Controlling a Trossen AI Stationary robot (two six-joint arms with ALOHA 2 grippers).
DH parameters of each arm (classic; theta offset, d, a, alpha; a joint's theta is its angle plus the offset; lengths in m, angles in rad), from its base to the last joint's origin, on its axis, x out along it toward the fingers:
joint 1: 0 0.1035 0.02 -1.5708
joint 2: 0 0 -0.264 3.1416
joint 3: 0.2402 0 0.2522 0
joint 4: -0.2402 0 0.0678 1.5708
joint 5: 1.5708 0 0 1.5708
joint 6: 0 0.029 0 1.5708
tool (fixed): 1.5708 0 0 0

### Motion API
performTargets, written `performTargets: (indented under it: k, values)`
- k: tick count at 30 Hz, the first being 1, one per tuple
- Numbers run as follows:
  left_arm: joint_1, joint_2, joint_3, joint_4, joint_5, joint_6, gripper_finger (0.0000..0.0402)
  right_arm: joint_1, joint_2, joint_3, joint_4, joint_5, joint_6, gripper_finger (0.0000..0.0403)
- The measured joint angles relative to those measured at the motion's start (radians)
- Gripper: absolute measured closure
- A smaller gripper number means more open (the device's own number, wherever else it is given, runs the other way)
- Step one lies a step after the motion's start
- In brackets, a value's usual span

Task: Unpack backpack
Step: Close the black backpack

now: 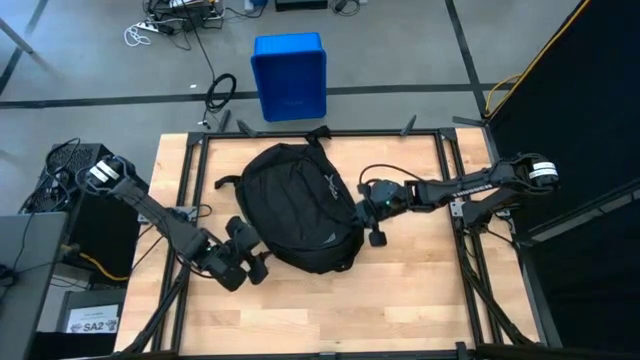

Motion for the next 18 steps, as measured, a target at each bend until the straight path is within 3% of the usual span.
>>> performTargets:
  k: [3,11,18]
  values:
    - [0.000,0.000,-0.028,-0.021,-0.034,-0.007,0.0195,-0.003,0.000,0.000,0.000,0.002,0.000,0.0395]
    - [0.006,0.000,-0.168,-0.034,-0.014,-0.197,0.0195,-0.002,0.000,0.000,-0.002,0.000,0.000,0.0401]
    - [-0.006,0.000,-0.167,-0.026,0.015,-0.233,0.0195,-0.002,0.000,0.000,-0.001,0.000,0.005,0.0397]
